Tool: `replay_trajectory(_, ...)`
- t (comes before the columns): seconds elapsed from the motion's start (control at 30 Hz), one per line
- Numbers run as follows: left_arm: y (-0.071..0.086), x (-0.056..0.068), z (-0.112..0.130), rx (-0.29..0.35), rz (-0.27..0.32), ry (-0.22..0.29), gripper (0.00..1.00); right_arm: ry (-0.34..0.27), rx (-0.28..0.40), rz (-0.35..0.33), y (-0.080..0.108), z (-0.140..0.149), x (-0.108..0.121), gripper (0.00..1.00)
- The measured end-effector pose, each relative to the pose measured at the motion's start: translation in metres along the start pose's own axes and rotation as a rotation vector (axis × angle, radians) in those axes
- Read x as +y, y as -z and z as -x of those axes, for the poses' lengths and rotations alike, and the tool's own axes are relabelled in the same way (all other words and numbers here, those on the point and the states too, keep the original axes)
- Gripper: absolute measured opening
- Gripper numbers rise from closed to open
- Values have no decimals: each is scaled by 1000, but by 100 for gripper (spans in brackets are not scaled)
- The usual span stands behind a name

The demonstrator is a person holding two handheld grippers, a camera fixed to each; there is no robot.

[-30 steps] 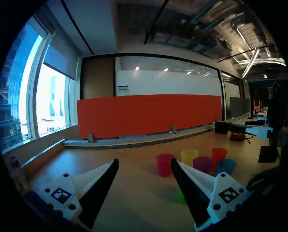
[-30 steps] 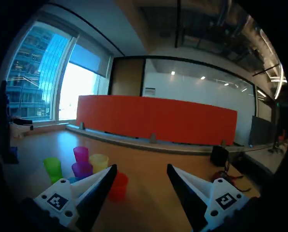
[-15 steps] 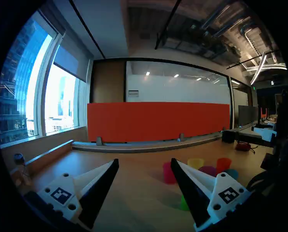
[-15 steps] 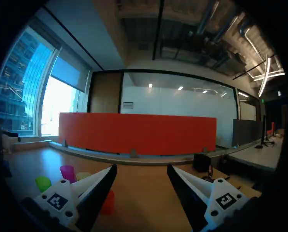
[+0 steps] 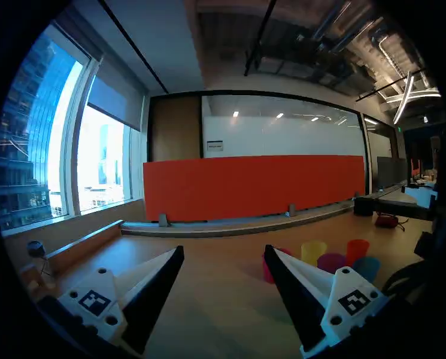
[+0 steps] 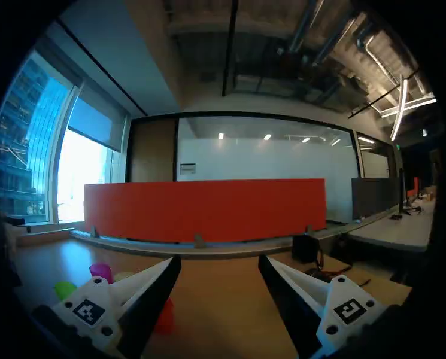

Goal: Pour water

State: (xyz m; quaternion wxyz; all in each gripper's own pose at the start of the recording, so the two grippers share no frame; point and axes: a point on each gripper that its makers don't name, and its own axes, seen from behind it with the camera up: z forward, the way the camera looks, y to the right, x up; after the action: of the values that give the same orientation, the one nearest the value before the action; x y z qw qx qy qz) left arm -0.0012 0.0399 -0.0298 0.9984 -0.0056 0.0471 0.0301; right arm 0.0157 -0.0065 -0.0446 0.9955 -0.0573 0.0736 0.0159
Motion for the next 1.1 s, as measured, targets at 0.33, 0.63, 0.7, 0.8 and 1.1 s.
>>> replay_trajectory(0.33, -3, -5, 7, -8, -29, -16, 100, 15, -2, 14, 0, 3, 2, 100)
replay_trajectory(0.63, -4, -7, 13, -7, -46, -18, 100, 1, 0, 16, -2, 3, 0, 100)
replay_trajectory(0.7, -5, -7, 14, -6, -50, -20, 100, 1, 0, 15, -3, 3, 0, 100)
replay_trajectory(0.8, -5, -7, 17, -3, -59, -28, 100, 4, -3, 14, -4, 4, -1, 100)
replay_trajectory(1.1, -7, -1, 25, 7, -62, -38, 100, 8, -7, 14, -6, 8, -4, 100)
